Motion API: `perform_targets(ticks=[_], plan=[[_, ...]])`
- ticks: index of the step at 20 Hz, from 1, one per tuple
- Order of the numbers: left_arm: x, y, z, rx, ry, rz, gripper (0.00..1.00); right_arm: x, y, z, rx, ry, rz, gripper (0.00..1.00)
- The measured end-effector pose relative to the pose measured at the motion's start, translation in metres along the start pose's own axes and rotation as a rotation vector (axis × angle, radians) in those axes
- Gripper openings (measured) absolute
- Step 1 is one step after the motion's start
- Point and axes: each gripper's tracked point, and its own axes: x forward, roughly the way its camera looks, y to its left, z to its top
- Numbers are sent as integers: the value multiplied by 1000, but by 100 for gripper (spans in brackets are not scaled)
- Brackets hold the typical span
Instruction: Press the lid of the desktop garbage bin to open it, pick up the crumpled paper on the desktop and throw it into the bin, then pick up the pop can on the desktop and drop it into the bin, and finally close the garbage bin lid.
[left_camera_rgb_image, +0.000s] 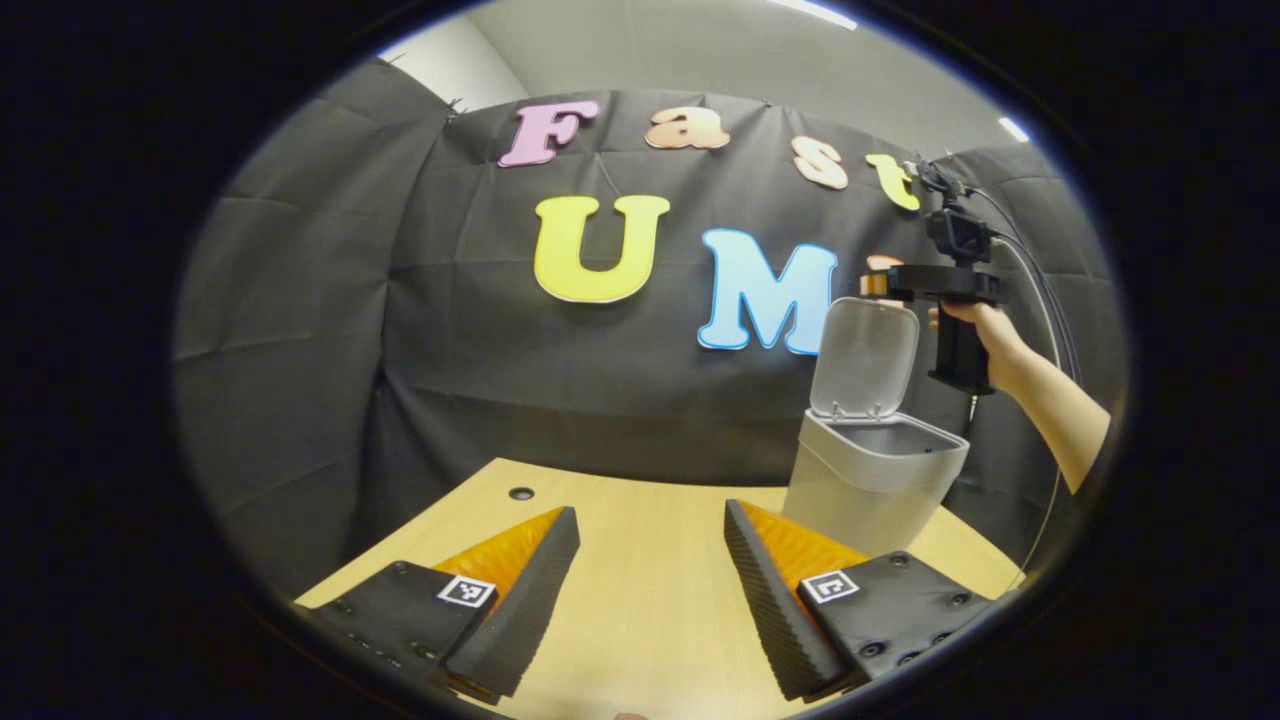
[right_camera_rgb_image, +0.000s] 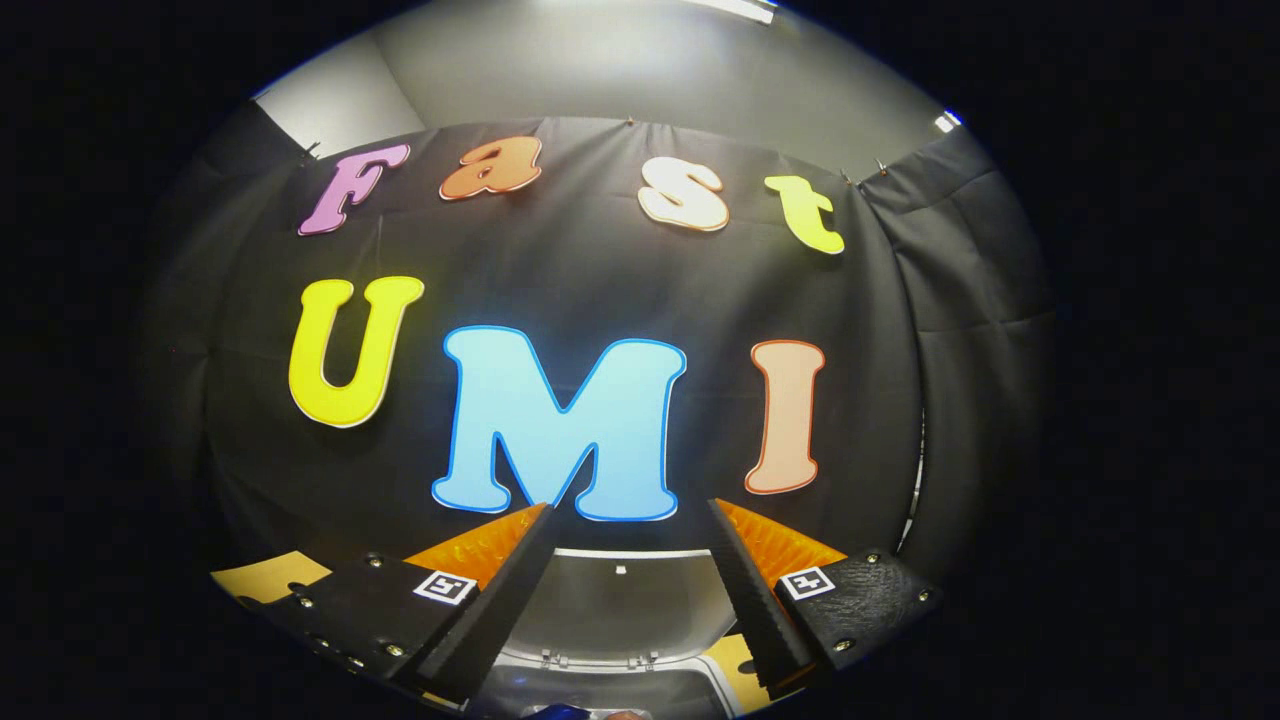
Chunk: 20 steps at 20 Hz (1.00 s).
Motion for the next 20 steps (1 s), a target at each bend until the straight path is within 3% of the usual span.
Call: perform_targets(ticks=[5, 6, 8, 10, 20], plan=[[3, -4, -5, -14, 13, -13, 96, 11, 0, -2, -6, -4, -2, 95], [4, -4, -5, -16, 13, -14, 100, 12, 1, -3, 0, -1, 6, 95], [4, -4, -4, -21, 11, -12, 96, 11, 2, -4, 30, 12, 25, 95], [4, -5, -6, -23, 12, -10, 100, 9, 1, -6, 77, 33, 46, 95], [4, -10, -5, -22, -2, -11, 100, -29, -1, -16, 100, 58, 87, 95]])
